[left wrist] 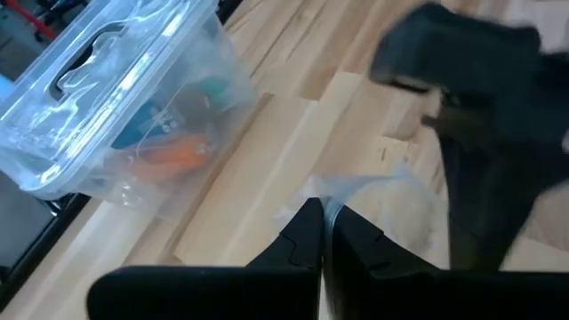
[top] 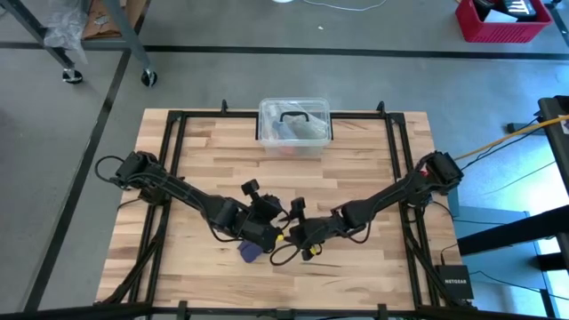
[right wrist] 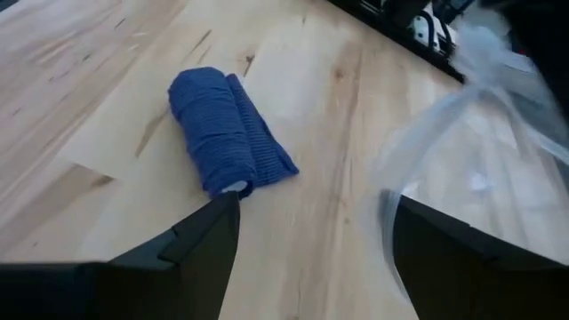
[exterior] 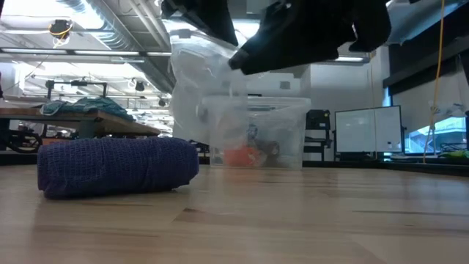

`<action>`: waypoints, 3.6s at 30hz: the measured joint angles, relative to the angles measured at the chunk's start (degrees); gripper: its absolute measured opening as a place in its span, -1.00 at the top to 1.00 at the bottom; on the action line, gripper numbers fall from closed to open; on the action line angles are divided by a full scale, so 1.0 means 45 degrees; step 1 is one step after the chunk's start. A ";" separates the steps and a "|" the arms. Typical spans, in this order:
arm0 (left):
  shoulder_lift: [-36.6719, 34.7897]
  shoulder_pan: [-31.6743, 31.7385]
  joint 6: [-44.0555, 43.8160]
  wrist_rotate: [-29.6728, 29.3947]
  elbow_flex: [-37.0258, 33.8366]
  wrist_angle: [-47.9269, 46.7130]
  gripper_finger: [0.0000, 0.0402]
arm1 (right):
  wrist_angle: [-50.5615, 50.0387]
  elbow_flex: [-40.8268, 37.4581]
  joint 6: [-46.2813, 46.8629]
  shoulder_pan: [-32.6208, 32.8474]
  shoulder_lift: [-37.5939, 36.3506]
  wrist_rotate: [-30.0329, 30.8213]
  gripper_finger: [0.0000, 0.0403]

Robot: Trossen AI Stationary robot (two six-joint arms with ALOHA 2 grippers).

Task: Roll bandage
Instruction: Open the transparent zip bag, then put the blue bandage into the transparent zip bag

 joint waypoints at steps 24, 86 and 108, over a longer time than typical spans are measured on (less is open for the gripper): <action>-0.1156 -0.0680 -0.4831 -0.0246 0.0019 -0.4996 0.99 | 0.1486 -0.1039 0.1706 0.0188 -0.0849 -0.2580 -0.35; -0.1209 -0.1156 -0.1249 -0.0642 0.0013 -0.1849 0.99 | -0.6852 0.2713 -0.0793 0.0835 -0.3713 0.3911 0.84; -0.1200 -0.0884 -0.2344 -0.0727 0.0000 -0.1432 0.99 | -0.9005 0.2699 0.1651 -0.0436 -0.2049 0.2303 0.83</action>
